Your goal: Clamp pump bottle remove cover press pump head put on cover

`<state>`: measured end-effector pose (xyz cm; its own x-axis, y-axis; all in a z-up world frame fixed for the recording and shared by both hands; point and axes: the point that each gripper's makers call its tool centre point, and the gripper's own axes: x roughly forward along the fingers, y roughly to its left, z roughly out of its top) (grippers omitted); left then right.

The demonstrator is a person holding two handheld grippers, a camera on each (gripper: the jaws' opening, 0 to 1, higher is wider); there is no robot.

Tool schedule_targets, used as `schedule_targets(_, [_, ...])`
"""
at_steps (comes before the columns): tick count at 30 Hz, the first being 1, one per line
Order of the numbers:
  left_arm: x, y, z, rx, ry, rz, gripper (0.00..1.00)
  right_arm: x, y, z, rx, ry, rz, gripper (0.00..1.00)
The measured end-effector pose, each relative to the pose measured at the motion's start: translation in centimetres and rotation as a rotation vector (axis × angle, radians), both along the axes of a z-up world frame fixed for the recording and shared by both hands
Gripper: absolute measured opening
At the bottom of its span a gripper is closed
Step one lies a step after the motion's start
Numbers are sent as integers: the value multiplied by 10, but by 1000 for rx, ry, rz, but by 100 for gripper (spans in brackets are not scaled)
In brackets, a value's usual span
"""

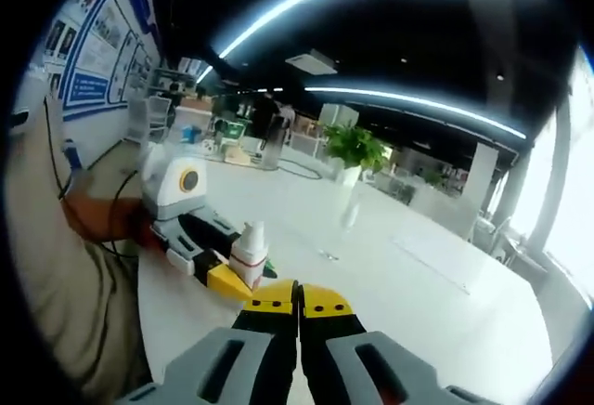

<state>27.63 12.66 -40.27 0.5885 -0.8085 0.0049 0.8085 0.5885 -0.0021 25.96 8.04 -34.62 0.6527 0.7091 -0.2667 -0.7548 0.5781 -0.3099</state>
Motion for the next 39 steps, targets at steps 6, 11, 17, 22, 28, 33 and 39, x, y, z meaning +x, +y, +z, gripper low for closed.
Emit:
schedule_targets(6, [0, 0, 0, 0, 0, 0, 14, -1, 7, 9, -53, 15, 37, 0])
schedule_targets(11, [0, 0, 0, 0, 0, 1, 14, -3, 12, 13, -116, 16, 67, 0])
schedule_targets(17, [0, 1, 0, 0, 0, 1, 14, -2, 19, 15, -144, 49, 98, 0])
schedule_targets(22, [1, 1, 0, -1, 1, 0, 14, 1, 21, 22, -160, 52, 118, 0])
schedule_targets(28, [1, 1, 0, -1, 1, 0, 14, 2, 24, 30, -177, 61, 137, 0])
schedule_targets(33, [1, 1, 0, -2, 2, -1, 14, 2, 26, 32, -232, 81, 161, 0])
schedule_targets(39, [0, 1, 0, -1, 1, -1, 14, 3, 30, 37, -328, 78, 201, 0])
